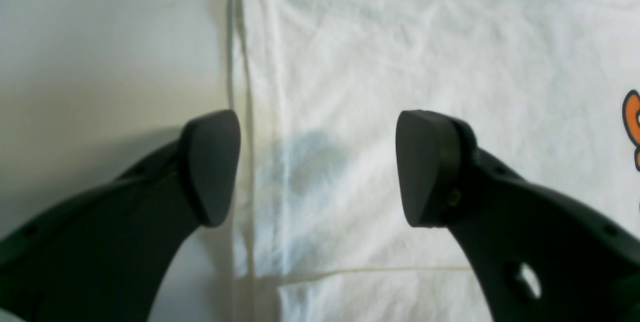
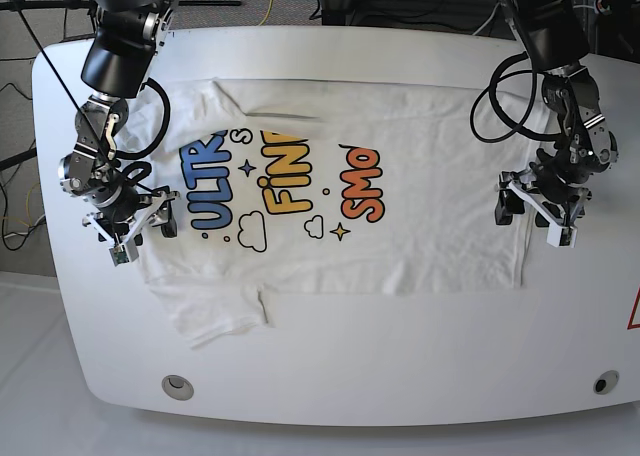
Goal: Fold the T-shirt properly
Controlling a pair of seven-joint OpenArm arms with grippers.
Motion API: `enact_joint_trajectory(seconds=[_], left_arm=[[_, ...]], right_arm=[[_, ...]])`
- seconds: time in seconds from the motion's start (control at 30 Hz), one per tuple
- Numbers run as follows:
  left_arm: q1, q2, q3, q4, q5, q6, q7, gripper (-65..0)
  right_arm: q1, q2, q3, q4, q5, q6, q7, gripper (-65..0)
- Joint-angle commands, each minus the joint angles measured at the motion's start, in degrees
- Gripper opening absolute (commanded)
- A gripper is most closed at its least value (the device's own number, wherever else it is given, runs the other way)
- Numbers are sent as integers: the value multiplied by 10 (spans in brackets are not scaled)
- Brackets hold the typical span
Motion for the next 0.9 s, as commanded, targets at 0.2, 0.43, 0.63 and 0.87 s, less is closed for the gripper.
enact_joint_trajectory(seconds=[0.2, 0.43, 0.63, 0.87], left_arm=[[-10, 1, 1, 15, -7, 5, -10, -188], [-6, -3, 21, 28, -4, 18, -12, -185], [-29, -13, 24, -2, -6, 17, -25, -187], [-73, -29, 37, -72, 3, 24, -47, -188]], right_arm=[[40, 12, 0, -51, -3, -1, 36, -253], [60, 15, -8, -99, 2, -1, 35, -253], [93, 22, -8, -172, 0, -1, 58, -252], [118, 26, -8, -221, 3, -1, 79, -254]])
